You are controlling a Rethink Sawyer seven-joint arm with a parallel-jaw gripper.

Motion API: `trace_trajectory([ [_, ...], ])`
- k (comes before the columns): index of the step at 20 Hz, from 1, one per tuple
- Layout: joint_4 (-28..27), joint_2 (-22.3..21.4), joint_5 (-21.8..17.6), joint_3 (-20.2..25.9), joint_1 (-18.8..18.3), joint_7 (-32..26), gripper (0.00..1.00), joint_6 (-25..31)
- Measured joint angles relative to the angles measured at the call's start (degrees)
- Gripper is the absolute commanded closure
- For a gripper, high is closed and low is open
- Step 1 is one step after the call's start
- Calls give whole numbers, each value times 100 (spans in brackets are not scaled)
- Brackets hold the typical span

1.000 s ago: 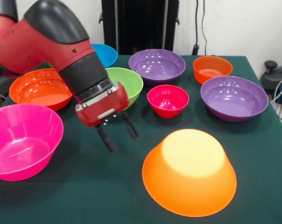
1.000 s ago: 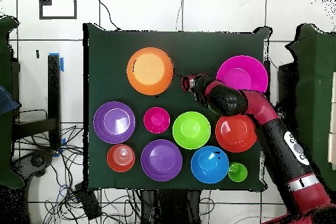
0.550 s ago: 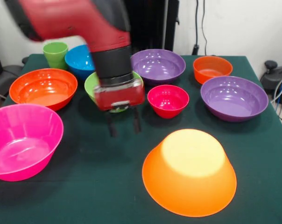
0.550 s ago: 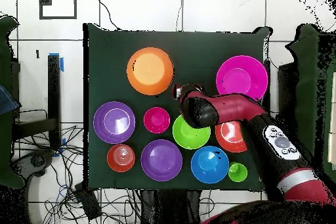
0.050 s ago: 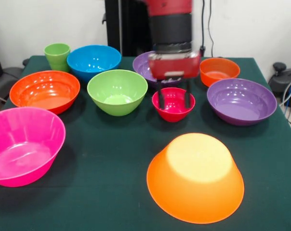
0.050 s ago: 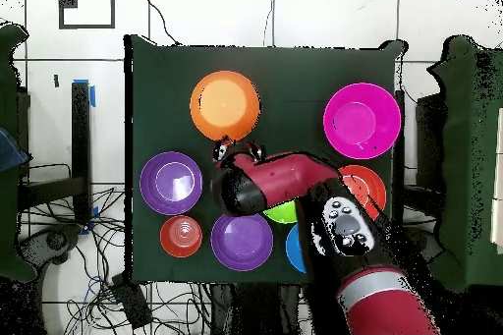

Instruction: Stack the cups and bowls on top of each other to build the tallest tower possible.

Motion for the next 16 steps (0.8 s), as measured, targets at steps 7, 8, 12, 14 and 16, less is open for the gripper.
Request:
trace_trajectory([
  [7,71,-100,571,-999,1110,303,0,-402],
  [8,63,-61,645,-1131,1243,319,0,-503],
  [12,27,306,1239,-1809,1872,372,0,-1085],
  [14,11,501,1557,-2065,2095,381,0,-1284],
  [16,-8,770,2032,-2379,2378,381,0,-1509],
])
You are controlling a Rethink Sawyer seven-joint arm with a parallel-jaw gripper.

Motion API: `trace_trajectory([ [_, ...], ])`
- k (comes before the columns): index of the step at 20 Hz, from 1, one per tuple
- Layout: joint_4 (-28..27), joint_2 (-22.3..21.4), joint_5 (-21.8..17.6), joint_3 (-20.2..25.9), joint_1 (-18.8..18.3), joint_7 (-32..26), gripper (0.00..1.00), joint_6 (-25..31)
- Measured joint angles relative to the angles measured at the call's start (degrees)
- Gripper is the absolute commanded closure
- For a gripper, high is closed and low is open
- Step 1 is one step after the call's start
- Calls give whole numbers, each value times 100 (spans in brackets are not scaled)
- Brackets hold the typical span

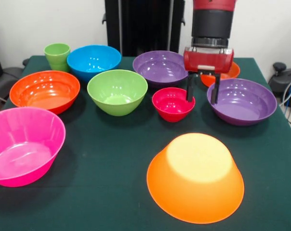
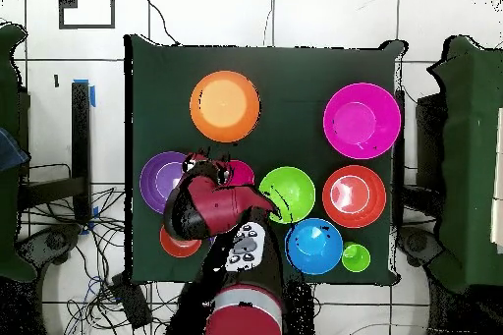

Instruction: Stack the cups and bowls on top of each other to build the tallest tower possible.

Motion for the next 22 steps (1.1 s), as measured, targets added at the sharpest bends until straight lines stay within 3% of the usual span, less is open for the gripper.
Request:
trace_trajectory([
  [10,-64,879,1840,-878,963,-1,0,-180],
  [22,-108,978,2850,-1261,1352,-1,0,-179],
])
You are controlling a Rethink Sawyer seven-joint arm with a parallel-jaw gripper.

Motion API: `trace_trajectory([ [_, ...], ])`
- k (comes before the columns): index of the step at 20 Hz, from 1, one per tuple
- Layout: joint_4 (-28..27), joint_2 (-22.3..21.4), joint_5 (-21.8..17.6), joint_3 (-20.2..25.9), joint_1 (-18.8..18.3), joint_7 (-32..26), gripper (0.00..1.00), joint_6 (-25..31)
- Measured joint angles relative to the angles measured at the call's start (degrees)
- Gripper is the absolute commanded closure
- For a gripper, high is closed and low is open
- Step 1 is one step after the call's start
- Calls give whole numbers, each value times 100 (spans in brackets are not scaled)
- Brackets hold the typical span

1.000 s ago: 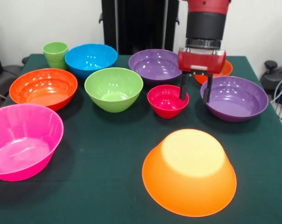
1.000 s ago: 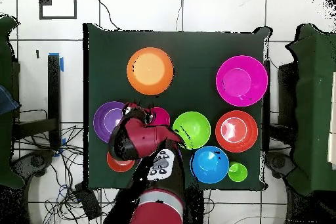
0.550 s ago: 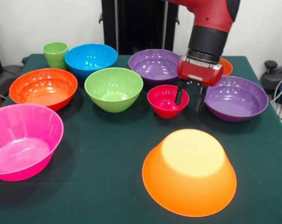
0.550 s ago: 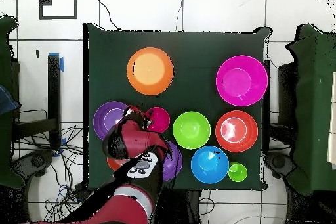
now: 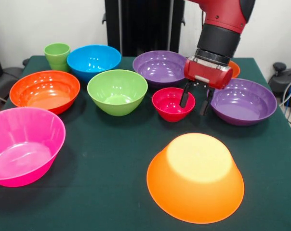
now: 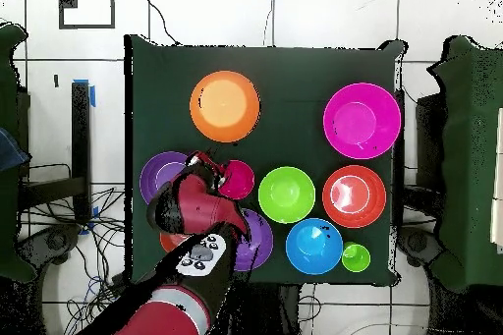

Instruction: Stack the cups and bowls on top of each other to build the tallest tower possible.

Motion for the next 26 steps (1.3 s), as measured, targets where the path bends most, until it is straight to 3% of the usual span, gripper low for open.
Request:
trace_trajectory([
  [10,-64,1,367,-74,1,0,0,-31],
  [15,-227,69,730,-117,63,0,0,-33],
  [26,-589,307,1559,-310,539,0,0,-32],
])
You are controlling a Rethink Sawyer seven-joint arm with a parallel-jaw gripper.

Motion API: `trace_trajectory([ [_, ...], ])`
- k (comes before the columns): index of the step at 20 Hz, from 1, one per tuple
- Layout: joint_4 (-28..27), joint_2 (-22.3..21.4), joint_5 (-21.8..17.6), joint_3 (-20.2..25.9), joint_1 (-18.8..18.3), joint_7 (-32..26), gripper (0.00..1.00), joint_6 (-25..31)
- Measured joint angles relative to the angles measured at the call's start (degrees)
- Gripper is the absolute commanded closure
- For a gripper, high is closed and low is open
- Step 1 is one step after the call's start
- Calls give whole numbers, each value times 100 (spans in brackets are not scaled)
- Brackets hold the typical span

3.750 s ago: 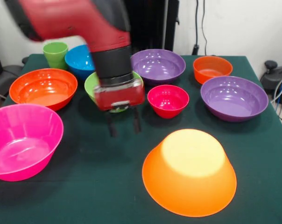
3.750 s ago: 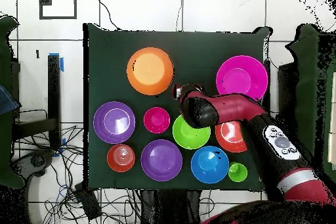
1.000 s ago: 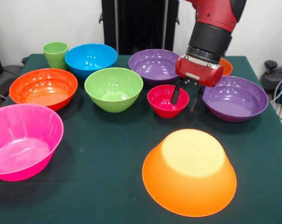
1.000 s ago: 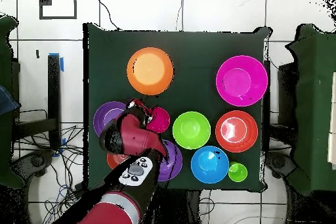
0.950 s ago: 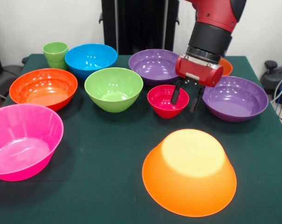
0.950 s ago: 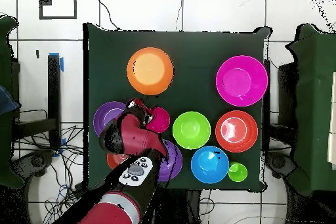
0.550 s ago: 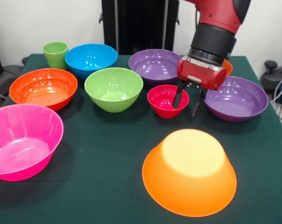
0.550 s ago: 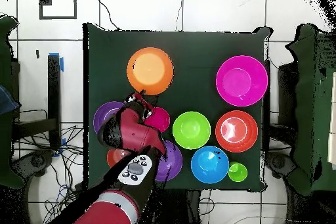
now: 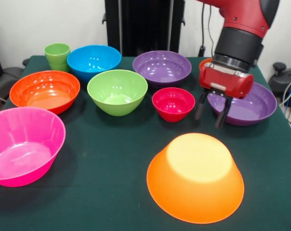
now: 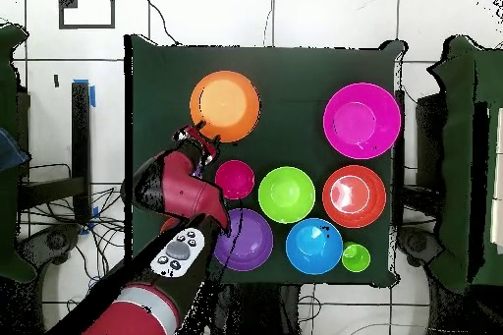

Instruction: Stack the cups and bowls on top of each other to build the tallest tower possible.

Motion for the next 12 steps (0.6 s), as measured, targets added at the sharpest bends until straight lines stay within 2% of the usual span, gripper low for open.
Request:
trace_trajectory([
  [2,-82,41,124,-14,78,0,0,1],
  [12,-286,222,226,-25,86,0,0,1],
])
